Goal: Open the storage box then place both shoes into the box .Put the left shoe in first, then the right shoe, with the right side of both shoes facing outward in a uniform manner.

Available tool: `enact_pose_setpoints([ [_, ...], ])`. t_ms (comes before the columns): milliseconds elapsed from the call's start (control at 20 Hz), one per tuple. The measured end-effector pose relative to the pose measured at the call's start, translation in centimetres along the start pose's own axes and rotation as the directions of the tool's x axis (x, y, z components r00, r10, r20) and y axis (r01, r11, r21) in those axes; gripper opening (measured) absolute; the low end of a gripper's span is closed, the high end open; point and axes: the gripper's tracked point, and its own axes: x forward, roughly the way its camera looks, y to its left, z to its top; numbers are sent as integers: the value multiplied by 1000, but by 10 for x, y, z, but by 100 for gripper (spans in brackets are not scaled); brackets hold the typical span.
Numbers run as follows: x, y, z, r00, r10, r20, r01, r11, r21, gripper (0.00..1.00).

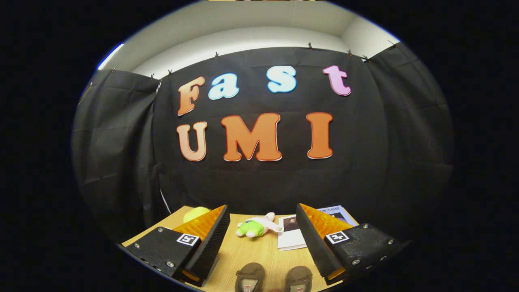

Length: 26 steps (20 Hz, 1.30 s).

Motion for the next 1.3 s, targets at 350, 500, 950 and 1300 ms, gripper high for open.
enact_pose_setpoints([
  [350, 7, 52, -81, 979, 136, -151, -93, 961, 261, 98],
  [500, 20, 75, -127, 934, 246, -258, -160, 937, 311, 98],
  [950, 27, 143, -231, 743, 530, -410, -201, 760, 618, 98],
  [1300, 25, 185, -271, 646, 629, -432, -163, 667, 727, 98],
])
